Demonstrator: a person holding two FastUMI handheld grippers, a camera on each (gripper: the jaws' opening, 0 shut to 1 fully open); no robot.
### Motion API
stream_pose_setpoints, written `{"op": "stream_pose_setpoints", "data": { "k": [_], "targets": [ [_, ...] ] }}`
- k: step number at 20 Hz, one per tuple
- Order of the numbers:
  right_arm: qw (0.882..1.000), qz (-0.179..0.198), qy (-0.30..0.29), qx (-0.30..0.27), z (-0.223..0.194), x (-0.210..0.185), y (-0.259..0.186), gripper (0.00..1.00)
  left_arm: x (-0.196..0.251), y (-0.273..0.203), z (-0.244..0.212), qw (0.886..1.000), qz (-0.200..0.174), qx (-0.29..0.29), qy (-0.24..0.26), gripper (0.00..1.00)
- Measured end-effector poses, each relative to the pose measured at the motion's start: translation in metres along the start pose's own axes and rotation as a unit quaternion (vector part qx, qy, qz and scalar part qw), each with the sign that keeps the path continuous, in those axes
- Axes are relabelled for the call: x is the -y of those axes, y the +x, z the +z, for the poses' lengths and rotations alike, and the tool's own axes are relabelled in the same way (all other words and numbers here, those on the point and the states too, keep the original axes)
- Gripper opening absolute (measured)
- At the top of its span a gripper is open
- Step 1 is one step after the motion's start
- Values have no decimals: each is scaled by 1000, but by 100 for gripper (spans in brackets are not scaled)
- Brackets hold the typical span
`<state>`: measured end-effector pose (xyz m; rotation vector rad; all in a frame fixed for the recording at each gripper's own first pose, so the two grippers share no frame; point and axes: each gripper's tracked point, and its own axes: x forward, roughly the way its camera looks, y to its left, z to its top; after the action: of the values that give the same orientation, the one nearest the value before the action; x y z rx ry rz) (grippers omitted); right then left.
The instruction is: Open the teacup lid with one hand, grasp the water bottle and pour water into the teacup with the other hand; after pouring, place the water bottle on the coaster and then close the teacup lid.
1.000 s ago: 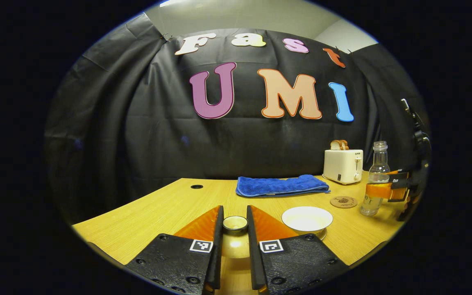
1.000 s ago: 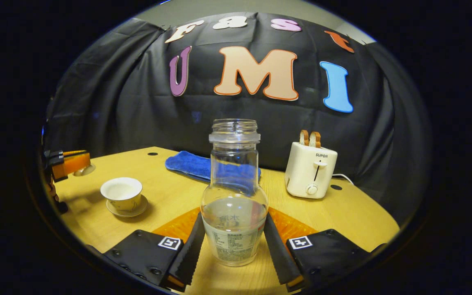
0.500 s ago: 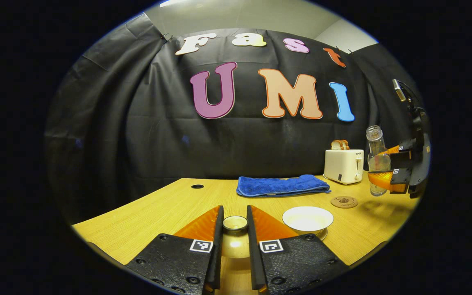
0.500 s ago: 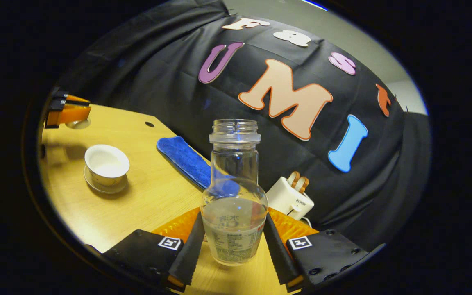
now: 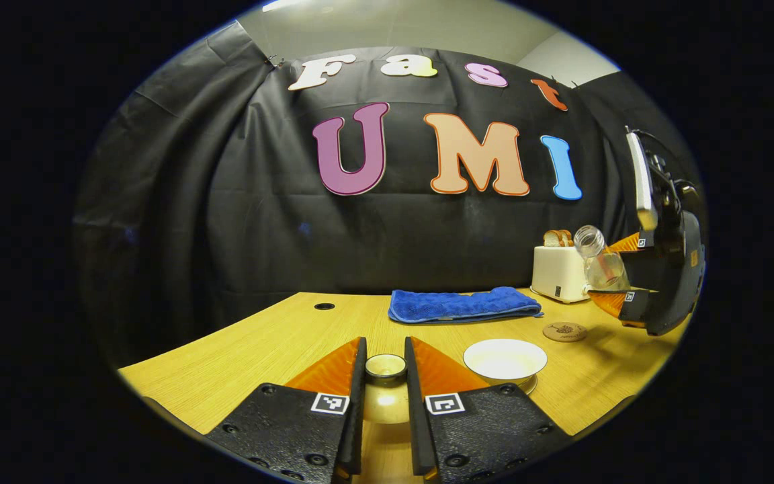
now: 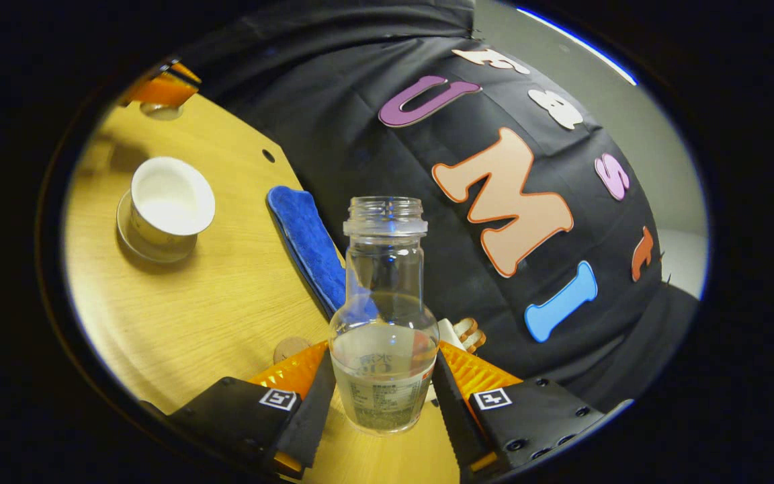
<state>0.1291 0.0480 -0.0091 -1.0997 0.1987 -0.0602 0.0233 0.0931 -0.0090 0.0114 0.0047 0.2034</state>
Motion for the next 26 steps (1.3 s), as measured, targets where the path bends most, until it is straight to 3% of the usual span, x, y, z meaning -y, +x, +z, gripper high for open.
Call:
{"op": "stream_pose_setpoints", "data": {
  "k": [6, 16, 21, 26],
  "targets": [
    [992, -11, -118, 30, 15, -18, 2, 79, 0, 1, 0, 1000, 0, 0, 0, 27],
    [979, 2, -198, 55, 38, -44, 4, 79, 0, 0, -1, 1000, 0, 0, 0, 27],
    [965, -3, -253, 71, 46, -50, 3, 77, 1, 1, 1, 1000, 0, 0, 0, 27],
    [951, -10, -298, 86, 52, -55, 4, 81, 1, 1, 0, 1000, 1, 0, 0, 27]
  ]
}}
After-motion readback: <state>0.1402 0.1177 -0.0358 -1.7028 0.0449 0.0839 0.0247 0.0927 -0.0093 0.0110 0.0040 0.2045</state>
